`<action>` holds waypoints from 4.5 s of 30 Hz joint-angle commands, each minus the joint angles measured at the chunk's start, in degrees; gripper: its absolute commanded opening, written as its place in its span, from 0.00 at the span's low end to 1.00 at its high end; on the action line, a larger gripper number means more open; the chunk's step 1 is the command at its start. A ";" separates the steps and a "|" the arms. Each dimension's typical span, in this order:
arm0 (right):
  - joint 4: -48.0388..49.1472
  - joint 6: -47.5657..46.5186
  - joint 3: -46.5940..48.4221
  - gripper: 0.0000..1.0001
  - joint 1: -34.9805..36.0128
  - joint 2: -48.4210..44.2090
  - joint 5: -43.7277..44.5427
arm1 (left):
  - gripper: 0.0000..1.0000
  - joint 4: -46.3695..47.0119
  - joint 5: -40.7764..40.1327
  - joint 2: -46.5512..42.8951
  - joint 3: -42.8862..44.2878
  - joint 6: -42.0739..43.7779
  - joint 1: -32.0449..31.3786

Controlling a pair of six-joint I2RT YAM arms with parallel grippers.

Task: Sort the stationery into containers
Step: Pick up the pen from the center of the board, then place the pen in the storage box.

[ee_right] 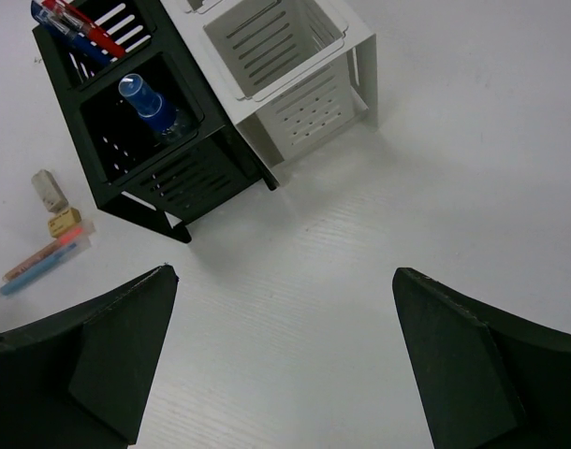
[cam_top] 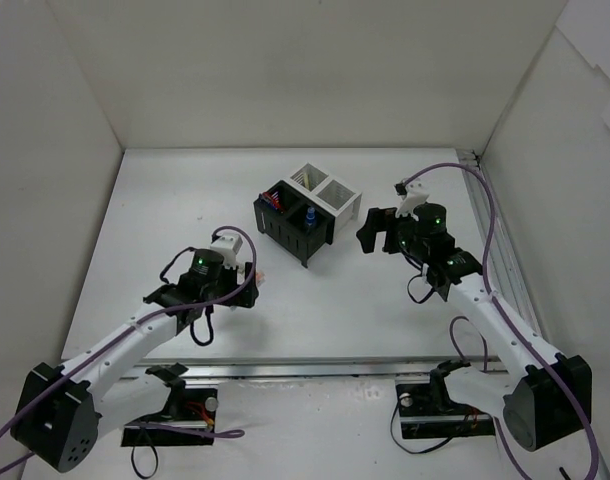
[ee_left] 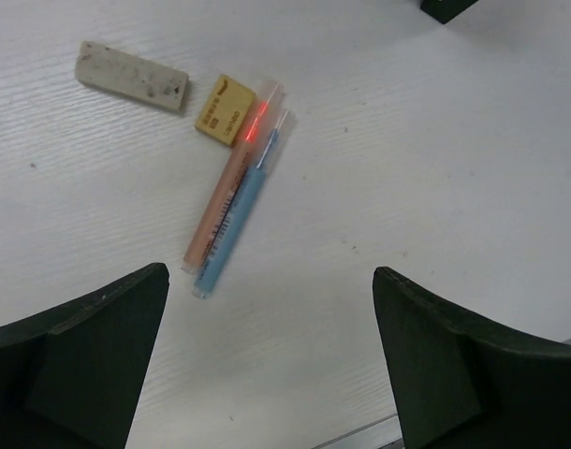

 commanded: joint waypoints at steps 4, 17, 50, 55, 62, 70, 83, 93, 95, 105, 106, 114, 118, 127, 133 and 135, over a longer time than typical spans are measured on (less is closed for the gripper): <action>0.81 0.79 1.66 0.98 0.92 -0.29 2.04 | 0.85 6.81 5.71 5.19 1.55 -0.08 0.37; 0.11 -0.53 1.48 0.98 1.01 -0.29 5.64 | 0.92 6.82 3.86 17.14 7.26 3.17 -2.53; -0.16 -1.84 0.25 0.98 1.09 -2.75 8.98 | 0.61 4.71 4.82 26.03 10.52 2.65 -7.01; -0.16 -1.67 -0.01 0.98 1.18 -3.54 9.33 | 0.41 4.53 4.38 27.96 12.01 3.52 -8.86; -0.16 -1.49 -0.71 0.98 1.18 -4.95 11.08 | 0.03 1.90 2.46 29.81 14.82 4.32 -11.32; -0.51 -1.84 -1.42 0.98 1.10 -6.53 13.28 | 0.00 -1.96 0.52 24.90 19.30 5.63 -13.17; 9.52 -0.35 -1.95 0.98 -0.75 -8.12 18.91 | 0.00 15.15 -13.81 20.63 39.39 15.21 -8.26; 8.72 -3.33 2.71 0.98 -4.18 -2.75 19.70 | 0.00 22.00 -2.06 49.13 73.69 17.24 -2.89; 8.28 -3.60 2.89 0.98 -4.97 -2.05 19.79 | 0.00 24.82 -1.68 53.35 76.96 15.13 -2.28; 7.40 -4.30 3.95 0.98 -7.17 0.32 19.18 | 0.04 31.77 -5.79 68.48 87.77 11.26 -2.27; 7.31 -4.30 3.86 0.98 -7.34 0.59 19.09 | 0.04 32.13 -6.25 69.26 87.25 11.26 -2.27; 7.40 -3.87 4.38 0.98 -8.31 1.82 17.69 | 0.05 36.16 -6.35 65.94 76.02 8.28 -2.27; 7.14 -3.51 4.47 0.98 -8.48 1.91 16.81 | 0.29 38.72 -4.67 60.85 70.64 8.62 -2.27; 6.17 -2.11 4.47 0.98 -8.49 -1.08 12.41 | 0.83 35.83 2.26 50.56 65.10 9.23 -2.27; 2.31 -0.88 4.65 0.98 -8.22 -2.66 10.23 | 1.00 21.25 8.60 40.90 63.35 12.84 -2.27; 1.26 -0.09 4.56 0.98 -7.61 -2.05 8.63 | 1.00 17.37 8.78 34.86 57.06 12.49 -2.27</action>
